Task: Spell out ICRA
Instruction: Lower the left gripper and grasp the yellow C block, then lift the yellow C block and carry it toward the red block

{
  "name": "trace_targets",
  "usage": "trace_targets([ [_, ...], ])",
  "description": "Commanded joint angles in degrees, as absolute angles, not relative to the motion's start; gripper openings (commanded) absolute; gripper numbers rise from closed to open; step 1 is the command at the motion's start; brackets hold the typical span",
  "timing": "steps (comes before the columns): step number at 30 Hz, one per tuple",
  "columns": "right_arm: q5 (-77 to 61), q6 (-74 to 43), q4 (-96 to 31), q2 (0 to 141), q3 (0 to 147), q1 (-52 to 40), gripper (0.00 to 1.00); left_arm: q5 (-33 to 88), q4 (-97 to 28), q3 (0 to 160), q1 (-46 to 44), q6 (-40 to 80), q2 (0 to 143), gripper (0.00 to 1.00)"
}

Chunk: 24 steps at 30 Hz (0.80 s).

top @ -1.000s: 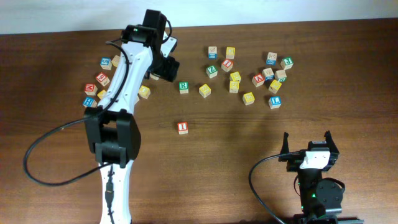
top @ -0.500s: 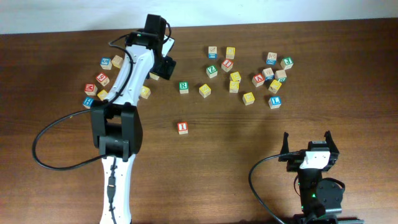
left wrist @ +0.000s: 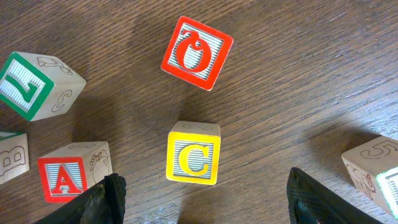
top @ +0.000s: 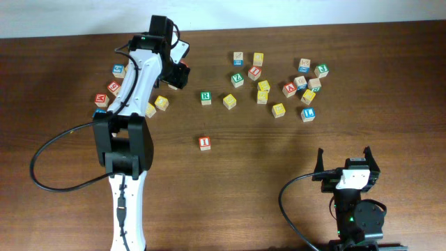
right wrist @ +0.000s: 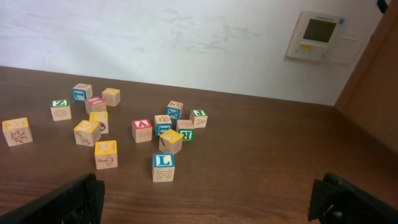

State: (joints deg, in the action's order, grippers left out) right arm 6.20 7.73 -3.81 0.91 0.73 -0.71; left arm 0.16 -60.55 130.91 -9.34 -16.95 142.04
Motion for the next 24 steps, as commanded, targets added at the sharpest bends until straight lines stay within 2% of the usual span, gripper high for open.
trace_targets([
  [1,6.68,7.70,-4.05,0.47,0.32,-0.30,0.98,-0.89,-60.16,131.11,-9.13,-18.35,143.26,0.74],
  [5,6.68,7.70,-4.05,0.47,0.32,-0.30,0.98,-1.32,-59.83,131.11,-9.15,-18.35,145.51,0.74],
  [13,6.68,7.70,-4.05,0.47,0.32,-0.30,0.98,-4.34,-56.34,131.11,-9.19,-18.31,148.46,0.67],
  [18,6.68,7.70,-4.05,0.47,0.32,-0.30,0.98,-4.32,-56.01,131.11,-9.19,-18.31,148.46,0.49],
  [24,6.68,7.70,-4.05,0.47,0.32,-0.30,0.98,-4.27,-56.01,131.11,-9.19,-17.21,148.46,0.40],
])
